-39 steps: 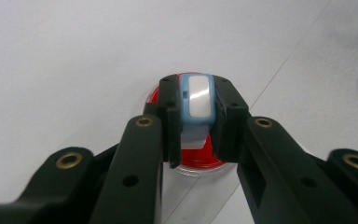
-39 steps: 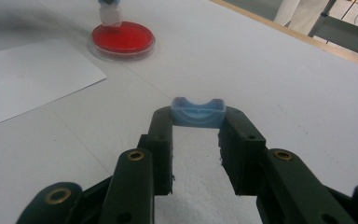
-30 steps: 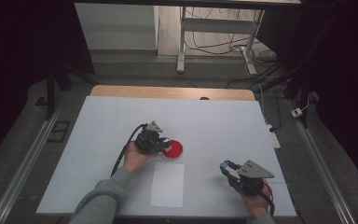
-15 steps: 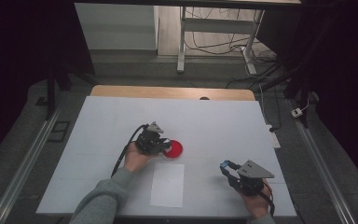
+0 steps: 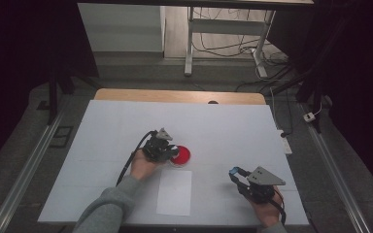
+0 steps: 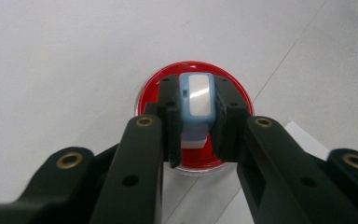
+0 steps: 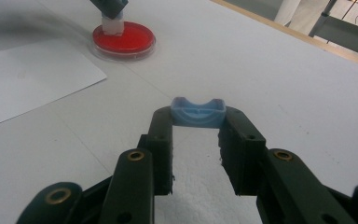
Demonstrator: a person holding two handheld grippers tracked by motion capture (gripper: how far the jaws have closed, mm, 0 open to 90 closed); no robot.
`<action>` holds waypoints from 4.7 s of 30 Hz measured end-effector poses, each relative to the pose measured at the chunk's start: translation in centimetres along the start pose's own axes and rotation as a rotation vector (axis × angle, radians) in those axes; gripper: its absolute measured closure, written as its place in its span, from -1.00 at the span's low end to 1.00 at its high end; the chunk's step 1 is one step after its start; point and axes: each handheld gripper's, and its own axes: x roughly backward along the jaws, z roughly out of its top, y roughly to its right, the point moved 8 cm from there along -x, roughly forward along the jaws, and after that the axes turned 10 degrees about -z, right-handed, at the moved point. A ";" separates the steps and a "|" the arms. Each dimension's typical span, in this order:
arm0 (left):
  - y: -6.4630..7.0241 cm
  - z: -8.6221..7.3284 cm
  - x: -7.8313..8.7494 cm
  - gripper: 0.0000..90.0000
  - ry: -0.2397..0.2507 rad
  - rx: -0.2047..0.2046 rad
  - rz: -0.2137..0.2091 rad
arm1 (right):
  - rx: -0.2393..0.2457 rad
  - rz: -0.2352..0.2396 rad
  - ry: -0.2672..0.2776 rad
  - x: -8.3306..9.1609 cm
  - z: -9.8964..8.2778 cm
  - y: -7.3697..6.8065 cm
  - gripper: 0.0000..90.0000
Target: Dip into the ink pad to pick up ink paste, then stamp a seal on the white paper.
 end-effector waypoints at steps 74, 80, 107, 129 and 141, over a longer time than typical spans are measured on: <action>2.3 1.3 6.7 0.67 0.173 -0.022 -0.099 | -0.004 -0.003 0.007 0.1 0.1 0.1 0.46; 3.0 1.1 7.4 0.67 0.173 -0.033 -0.120 | -0.006 -0.001 0.010 0.1 0.1 0.1 0.46; 4.8 0.5 7.9 0.67 0.130 -0.083 -0.176 | -0.002 -0.005 0.007 0.1 0.1 0.1 0.46; 6.2 -0.8 6.7 0.67 0.074 -0.116 -0.201 | -0.001 -0.006 0.008 0.1 0.1 0.2 0.46; 7.1 -1.3 6.5 0.67 0.068 -0.117 -0.229 | -0.001 -0.009 0.004 0.1 0.0 0.2 0.46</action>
